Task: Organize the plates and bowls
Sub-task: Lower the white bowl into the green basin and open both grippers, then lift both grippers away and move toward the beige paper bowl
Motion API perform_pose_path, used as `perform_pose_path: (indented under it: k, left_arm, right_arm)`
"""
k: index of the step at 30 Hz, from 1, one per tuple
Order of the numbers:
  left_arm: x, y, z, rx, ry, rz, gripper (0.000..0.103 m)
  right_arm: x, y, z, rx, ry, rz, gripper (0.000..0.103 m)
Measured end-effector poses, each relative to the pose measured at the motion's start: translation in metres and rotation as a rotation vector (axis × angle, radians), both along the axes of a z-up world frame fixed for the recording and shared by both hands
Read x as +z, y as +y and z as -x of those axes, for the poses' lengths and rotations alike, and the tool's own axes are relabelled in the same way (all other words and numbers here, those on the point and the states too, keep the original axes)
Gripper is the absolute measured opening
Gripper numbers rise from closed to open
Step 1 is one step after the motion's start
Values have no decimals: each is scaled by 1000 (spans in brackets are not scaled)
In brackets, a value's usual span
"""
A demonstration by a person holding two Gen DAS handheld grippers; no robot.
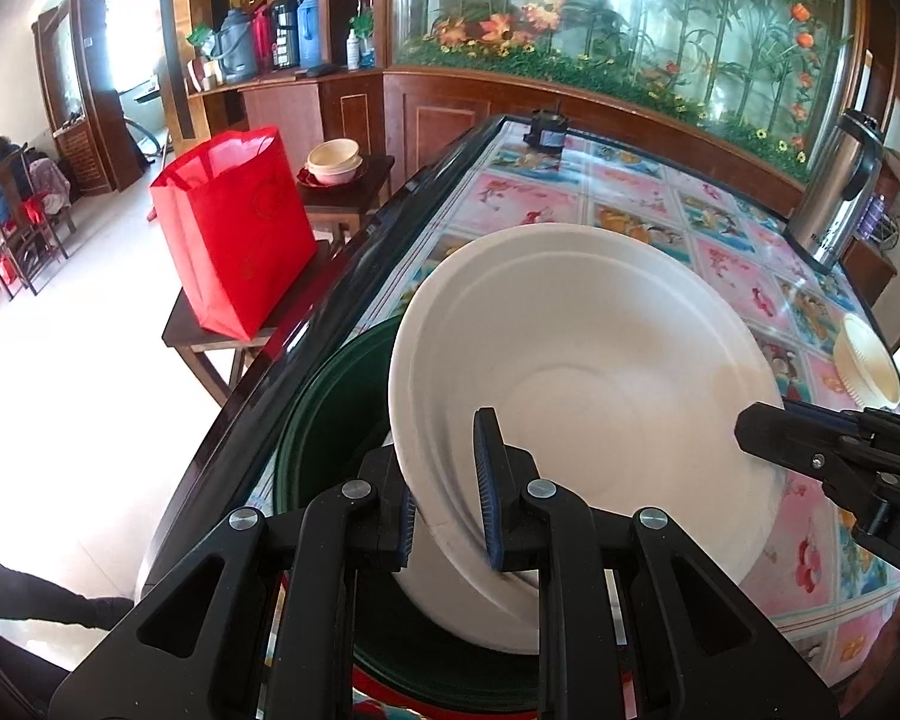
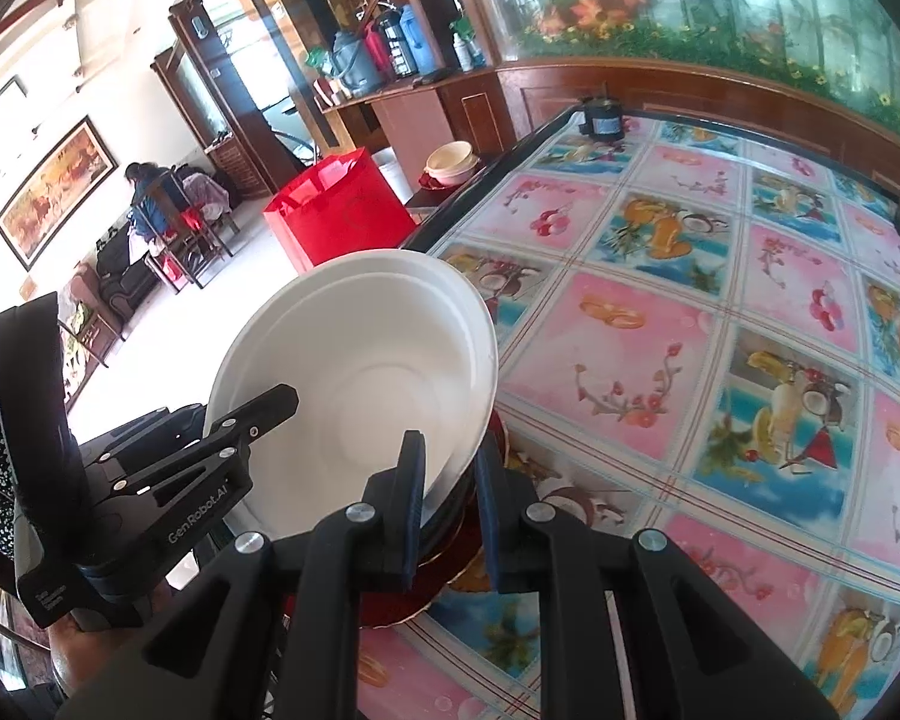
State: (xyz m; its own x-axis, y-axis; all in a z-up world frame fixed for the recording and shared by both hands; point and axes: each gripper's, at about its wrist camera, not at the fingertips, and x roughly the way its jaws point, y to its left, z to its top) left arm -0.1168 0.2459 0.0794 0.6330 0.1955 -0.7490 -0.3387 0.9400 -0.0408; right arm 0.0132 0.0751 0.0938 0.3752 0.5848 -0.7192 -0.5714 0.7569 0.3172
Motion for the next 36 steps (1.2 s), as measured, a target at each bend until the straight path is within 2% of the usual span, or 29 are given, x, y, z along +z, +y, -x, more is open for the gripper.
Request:
perform_pose_path:
  k: [7, 9, 11, 13, 15, 16, 17, 19, 26, 36]
  left_arm:
    - [-8, 5, -1, 19, 16, -13, 20]
    - [-8, 6, -2, 18, 11, -4, 28]
    - [-10, 6, -2, 18, 12, 6, 42]
    - [-9, 5, -1, 26, 6, -9, 48]
    - [-6, 5, 1, 43, -6, -35, 48]
    - [-3, 5, 2, 51, -16, -42, 49]
    - [-1, 6, 2, 55, -22, -43, 55]
    - [4, 7, 3, 55, -43, -35, 64]
    - [20, -11, 0, 10, -82, -54, 64]
    - [34, -64, -22, -109, -118, -61, 64]
  right_arm:
    - [-11, 9, 3, 28, 28, 21, 17]
    - [-13, 12, 5, 38, 38, 26, 17]
    - [-13, 13, 5, 42, 43, 22, 17]
    - [-14, 12, 5, 42, 56, 4, 17]
    - [-13, 9, 5, 32, 62, -8, 21]
    - [-11, 8, 7, 29, 61, -12, 27]
    - [-10, 5, 7, 22, 59, -15, 35]
    - [-7, 1, 7, 10, 51, -21, 40]
    - [-6, -15, 5, -26, 45, -24, 40]
    - [-7, -52, 0, -102, 34, -7, 43]
